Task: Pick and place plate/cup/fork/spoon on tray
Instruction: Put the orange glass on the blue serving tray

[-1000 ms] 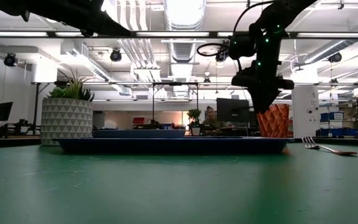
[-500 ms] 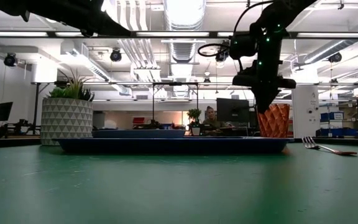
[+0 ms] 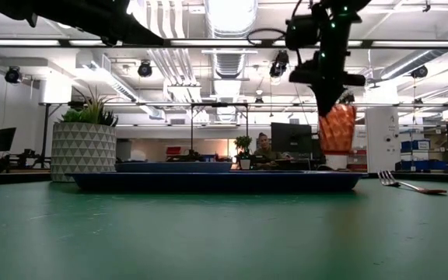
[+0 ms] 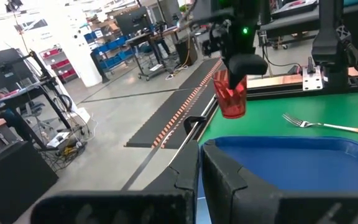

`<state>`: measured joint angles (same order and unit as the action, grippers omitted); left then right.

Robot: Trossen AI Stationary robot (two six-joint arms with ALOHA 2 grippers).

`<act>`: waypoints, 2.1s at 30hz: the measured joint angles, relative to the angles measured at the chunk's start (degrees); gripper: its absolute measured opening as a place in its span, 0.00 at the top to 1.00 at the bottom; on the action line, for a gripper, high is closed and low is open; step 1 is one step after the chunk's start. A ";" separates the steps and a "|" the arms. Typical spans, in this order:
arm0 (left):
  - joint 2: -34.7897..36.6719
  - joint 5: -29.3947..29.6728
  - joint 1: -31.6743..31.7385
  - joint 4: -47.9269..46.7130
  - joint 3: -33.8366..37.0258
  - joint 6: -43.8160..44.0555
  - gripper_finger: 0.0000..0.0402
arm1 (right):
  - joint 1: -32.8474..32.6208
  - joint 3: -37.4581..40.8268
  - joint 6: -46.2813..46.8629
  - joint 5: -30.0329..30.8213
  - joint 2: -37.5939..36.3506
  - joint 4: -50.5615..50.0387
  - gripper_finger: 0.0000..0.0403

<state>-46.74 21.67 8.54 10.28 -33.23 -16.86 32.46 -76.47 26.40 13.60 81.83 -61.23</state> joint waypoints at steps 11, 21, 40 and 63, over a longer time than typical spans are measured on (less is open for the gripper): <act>-0.17 0.00 0.00 1.16 0.04 -0.06 1.00 | -6.06 -8.84 -2.33 -0.73 6.17 0.21 0.98; -0.85 0.00 0.00 1.31 0.07 -0.57 1.00 | -7.97 -17.08 -8.54 -7.49 16.40 -0.20 0.98; -0.85 -0.01 0.00 1.26 0.13 -0.55 1.00 | -7.64 -22.55 -13.60 -5.06 25.75 0.46 0.98; -0.85 0.00 0.00 1.25 0.13 -0.50 1.00 | -7.55 -22.36 -11.49 -0.06 26.01 3.85 0.75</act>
<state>-47.59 21.67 8.54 11.53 -33.10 -17.37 24.91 -98.83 14.91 13.54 107.84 -57.38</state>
